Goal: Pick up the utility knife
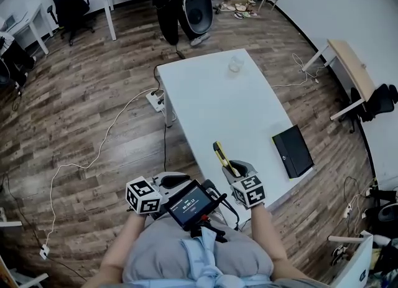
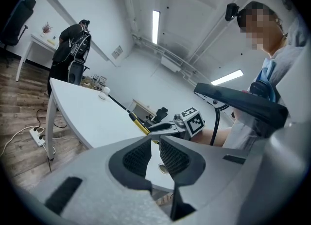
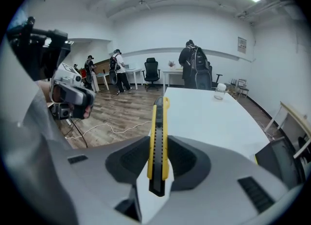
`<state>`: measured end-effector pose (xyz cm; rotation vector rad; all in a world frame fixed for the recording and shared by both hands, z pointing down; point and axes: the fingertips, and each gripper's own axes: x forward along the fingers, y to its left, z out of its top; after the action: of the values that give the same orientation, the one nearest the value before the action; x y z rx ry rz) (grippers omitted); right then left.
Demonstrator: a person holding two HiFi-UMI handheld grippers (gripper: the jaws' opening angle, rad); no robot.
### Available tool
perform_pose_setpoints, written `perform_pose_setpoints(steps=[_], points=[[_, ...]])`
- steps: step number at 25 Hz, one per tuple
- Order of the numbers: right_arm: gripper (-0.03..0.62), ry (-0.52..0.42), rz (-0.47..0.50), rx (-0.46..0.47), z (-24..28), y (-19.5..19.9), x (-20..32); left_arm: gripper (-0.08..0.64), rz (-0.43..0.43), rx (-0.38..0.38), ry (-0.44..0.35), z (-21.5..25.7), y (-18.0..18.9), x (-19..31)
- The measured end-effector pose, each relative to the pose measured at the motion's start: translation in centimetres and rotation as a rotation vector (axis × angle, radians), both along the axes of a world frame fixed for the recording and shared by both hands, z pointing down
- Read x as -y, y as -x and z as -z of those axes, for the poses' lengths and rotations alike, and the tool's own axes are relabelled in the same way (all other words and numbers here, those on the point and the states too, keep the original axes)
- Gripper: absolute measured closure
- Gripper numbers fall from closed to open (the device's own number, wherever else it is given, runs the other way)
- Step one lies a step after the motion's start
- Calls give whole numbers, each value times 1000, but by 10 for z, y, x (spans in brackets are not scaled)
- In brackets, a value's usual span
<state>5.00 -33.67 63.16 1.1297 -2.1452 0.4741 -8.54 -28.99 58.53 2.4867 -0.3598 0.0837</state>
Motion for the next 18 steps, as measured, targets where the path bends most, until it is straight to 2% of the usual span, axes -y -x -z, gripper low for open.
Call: perform_pose_setpoints(steps=[10, 18], points=[[468, -67, 0, 97, 49, 19, -28, 512, -10, -2, -24, 6, 2, -3], [468, -77, 31, 175, 69, 30, -46, 512, -29, -2, -36, 8, -1, -7]])
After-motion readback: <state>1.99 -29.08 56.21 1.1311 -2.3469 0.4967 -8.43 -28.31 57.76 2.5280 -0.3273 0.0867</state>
